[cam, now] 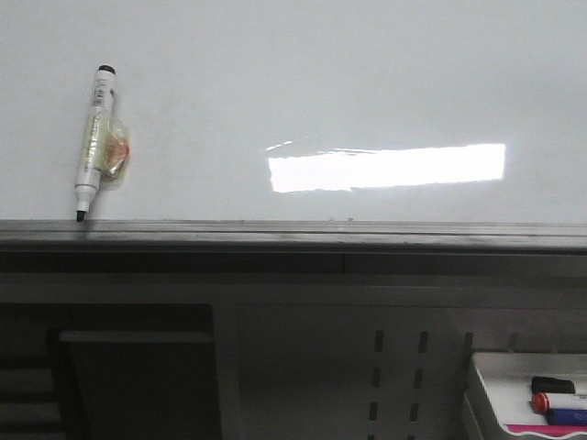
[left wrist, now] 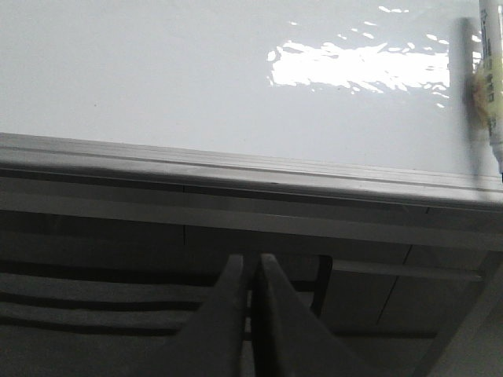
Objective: Write number 4 on whiteboard
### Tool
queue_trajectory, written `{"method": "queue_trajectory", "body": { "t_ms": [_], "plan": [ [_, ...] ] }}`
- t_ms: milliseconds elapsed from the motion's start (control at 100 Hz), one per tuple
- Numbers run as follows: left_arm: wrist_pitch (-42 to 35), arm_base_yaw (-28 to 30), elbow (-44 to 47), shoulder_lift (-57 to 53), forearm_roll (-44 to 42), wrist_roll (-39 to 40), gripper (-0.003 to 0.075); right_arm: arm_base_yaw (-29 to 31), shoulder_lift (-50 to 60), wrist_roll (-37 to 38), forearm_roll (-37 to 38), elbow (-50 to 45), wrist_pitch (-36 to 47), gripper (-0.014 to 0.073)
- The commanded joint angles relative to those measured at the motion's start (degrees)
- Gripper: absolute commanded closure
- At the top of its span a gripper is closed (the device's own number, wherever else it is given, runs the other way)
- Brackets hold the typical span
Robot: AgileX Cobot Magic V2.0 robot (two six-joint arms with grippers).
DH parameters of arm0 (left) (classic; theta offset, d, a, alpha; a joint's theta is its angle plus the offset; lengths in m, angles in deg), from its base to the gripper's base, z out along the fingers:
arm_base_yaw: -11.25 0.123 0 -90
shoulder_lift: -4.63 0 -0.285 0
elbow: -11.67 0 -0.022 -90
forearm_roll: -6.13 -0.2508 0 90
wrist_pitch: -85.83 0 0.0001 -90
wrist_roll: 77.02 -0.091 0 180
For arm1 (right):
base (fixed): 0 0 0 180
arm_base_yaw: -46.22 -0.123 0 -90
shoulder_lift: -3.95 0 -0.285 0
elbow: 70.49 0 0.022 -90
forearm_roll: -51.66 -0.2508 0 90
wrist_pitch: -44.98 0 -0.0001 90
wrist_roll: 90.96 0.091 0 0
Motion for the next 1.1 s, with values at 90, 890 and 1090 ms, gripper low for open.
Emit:
{"method": "queue_trajectory", "body": {
  "t_ms": [90,890,1090],
  "plan": [
    [-2.48,-0.44,2.02,-1.38,0.0,0.05,0.0741,0.38,0.96,0.0,0.63,-1.11,0.91,0.0648],
    [-5.12,-0.44,2.02,-1.38,-0.25,0.05,0.0741,0.38,0.96,0.0,1.18,-1.11,4.43,0.0648],
    [-7.46,-0.44,2.02,-1.38,-0.25,0.05,0.0741,0.38,0.96,0.0,1.18,-1.11,20.04,0.0648]
  ]
}}
